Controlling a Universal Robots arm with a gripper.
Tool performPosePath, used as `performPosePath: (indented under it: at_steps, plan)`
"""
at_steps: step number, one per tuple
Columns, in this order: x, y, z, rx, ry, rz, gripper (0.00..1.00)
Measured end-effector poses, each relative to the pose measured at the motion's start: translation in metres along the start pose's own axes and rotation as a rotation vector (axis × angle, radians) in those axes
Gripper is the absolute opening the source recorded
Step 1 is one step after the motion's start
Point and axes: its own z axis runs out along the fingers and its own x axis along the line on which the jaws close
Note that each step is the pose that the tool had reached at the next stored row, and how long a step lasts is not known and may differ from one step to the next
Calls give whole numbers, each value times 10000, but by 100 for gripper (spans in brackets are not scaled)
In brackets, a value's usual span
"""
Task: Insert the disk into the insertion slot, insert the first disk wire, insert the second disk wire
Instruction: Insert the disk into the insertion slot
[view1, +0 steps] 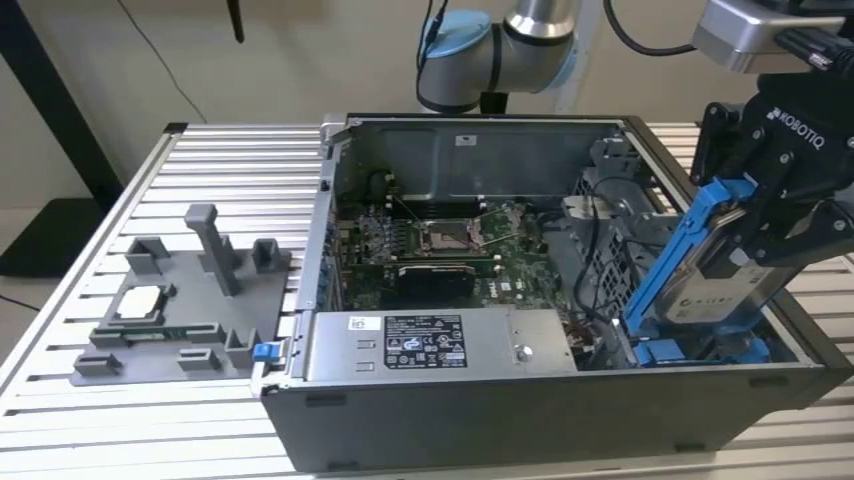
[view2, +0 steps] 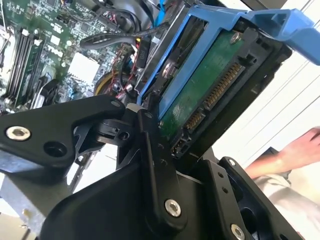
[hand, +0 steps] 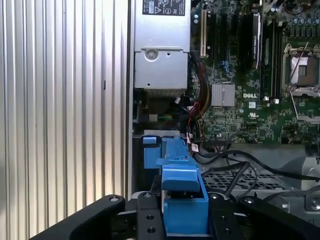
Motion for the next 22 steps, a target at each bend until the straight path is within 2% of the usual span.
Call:
performPosePath:
  at_steps: [13, 22]
  plan:
    - [-19, -18, 137, -21, -6, 80, 0]
    - [-44, -51, 298, -32, -4, 82, 0]
